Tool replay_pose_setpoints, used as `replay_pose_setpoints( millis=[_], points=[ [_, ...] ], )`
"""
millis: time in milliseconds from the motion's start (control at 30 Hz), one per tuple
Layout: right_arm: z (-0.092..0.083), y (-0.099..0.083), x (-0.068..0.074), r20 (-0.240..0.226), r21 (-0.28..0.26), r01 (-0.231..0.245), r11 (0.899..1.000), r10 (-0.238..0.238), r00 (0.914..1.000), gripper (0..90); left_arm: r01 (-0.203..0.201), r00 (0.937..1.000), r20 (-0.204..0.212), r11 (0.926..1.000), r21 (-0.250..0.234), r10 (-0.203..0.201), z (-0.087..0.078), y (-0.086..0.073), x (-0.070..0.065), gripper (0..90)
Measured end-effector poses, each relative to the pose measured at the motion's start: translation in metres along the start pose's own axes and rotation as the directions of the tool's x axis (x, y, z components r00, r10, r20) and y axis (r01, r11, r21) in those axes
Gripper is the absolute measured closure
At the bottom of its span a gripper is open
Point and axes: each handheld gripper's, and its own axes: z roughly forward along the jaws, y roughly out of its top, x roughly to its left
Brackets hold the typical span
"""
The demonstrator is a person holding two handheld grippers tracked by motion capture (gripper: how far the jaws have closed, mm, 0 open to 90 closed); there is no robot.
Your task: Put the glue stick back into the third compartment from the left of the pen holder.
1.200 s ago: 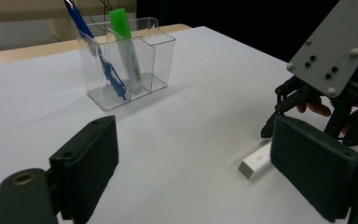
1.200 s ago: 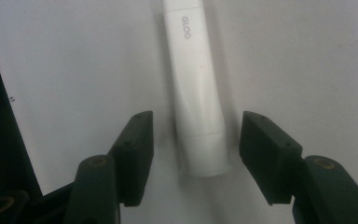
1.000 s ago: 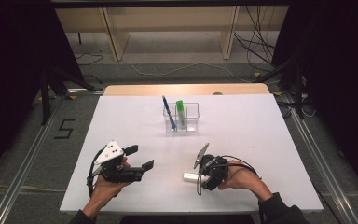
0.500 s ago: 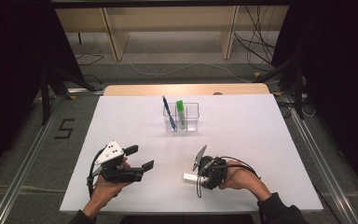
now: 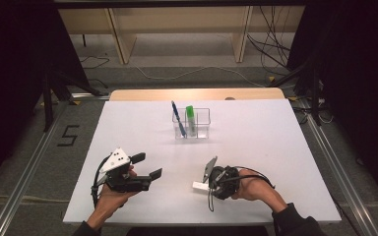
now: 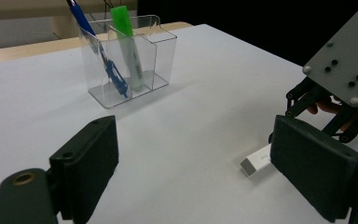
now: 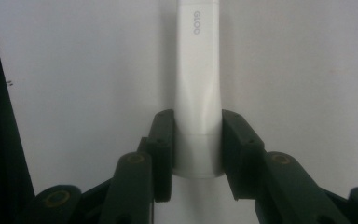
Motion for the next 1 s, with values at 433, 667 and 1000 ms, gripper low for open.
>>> replay_pose_setpoints(
  millis=[433, 667, 1000],
  points=[
    [-0.016, 0.002, 0.014, 0.199, -0.102, 0.115, 0.988, -0.093, 0.9755, 67.6, 0.018, 0.9997, -0.014, 0.9998, 0.005, -0.018, -0.001, 0.001, 0.003, 14.6],
    [-0.022, 0.004, 0.023, 0.343, -0.152, 0.224, 0.963, -0.161, 0.9253, 67.6, 0.018, 0.9996, -0.023, 0.9997, 0.014, -0.018, -0.003, 0.003, 0.006, 14.6],
    [-0.021, 0.005, 0.034, 0.583, -0.101, 0.386, 0.917, -0.26, 0.7698, 67.6, 0.072, 0.9973, 0.011, 0.9966, 0.038, -0.073, -0.003, 0.012, 0.005, 14.7]
  ],
)
